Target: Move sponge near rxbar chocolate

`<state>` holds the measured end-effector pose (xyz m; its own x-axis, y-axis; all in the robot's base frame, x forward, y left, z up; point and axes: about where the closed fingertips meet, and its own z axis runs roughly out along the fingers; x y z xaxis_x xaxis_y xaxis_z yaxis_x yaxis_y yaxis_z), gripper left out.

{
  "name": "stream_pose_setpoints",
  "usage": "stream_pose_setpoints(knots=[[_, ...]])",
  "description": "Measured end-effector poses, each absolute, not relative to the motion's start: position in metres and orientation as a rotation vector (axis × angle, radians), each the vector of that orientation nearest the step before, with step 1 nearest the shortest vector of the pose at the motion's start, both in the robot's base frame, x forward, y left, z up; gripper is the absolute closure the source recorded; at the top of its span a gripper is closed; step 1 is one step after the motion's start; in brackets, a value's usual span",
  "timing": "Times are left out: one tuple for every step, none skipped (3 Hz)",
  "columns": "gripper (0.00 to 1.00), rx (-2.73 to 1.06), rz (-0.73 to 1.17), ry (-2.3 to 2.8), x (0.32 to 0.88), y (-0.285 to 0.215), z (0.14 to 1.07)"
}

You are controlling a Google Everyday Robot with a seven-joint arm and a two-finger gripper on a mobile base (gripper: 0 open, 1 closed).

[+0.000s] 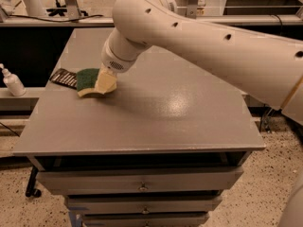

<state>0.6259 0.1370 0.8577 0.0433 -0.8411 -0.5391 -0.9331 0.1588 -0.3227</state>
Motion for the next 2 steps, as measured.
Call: stream_pose_setpoints(knots=[[1.00, -1.703, 0.147, 1.795, 0.632, 0.123, 0.859], [1.00, -1.708, 0.115, 1.790, 0.636, 0.110, 0.864]])
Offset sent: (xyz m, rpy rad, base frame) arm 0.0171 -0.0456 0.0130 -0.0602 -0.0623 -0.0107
